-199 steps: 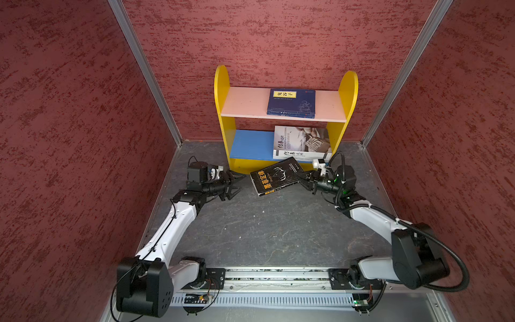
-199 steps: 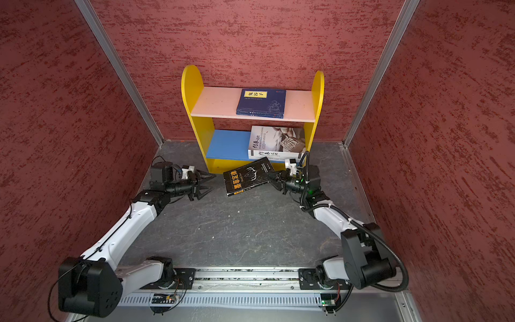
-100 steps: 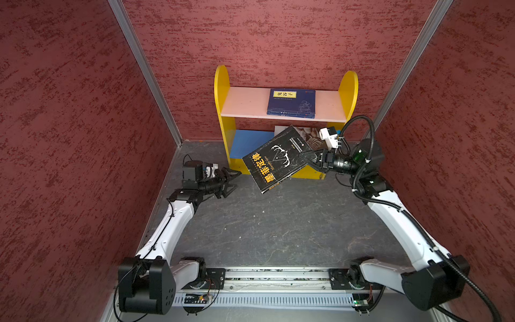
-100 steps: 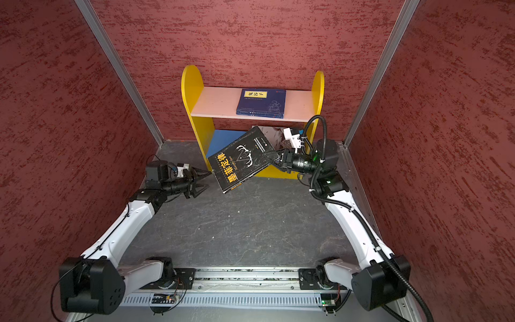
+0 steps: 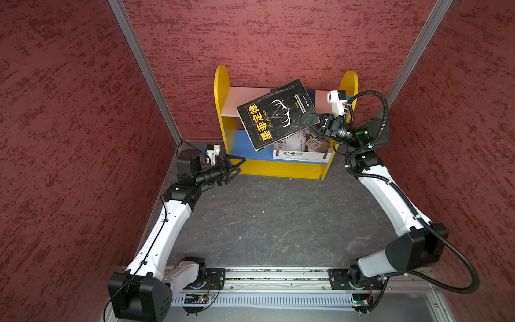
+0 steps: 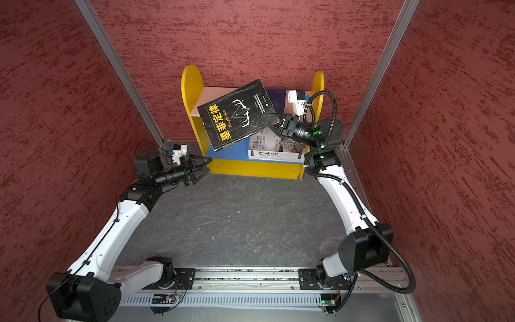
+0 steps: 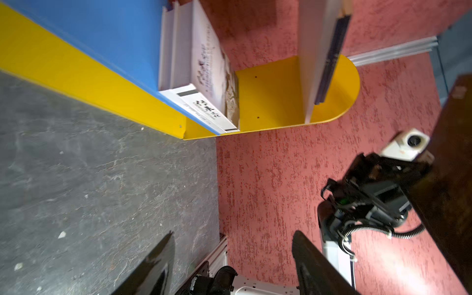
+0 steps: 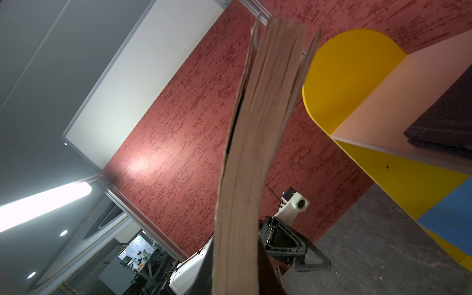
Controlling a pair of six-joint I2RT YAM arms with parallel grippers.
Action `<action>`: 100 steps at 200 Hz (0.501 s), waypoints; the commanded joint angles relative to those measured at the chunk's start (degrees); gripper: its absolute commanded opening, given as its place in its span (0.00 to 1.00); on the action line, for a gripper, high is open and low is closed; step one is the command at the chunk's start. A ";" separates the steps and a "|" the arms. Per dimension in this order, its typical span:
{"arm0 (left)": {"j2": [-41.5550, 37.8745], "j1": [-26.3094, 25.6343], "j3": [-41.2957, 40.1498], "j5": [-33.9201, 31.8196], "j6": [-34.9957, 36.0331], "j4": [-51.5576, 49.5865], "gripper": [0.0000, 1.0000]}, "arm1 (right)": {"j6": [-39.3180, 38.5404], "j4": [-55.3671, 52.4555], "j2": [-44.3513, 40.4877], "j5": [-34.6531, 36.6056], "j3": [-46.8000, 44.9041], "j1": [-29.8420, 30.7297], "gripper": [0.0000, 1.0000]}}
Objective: Stacking books/files
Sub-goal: Pick up the book at the center of the table.
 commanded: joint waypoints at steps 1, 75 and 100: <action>0.26 -3.41 3.17 0.17 3.16 4.29 0.72 | 3.96 10.68 1.26 2.80 4.21 -0.42 0.13; 3.49 -14.91 12.65 5.32 6.10 15.44 0.70 | 2.41 9.38 -1.74 2.50 2.48 -0.67 0.13; 2.61 -15.14 12.24 4.75 4.72 18.43 0.71 | 2.76 9.19 -2.64 2.50 1.40 -0.62 0.13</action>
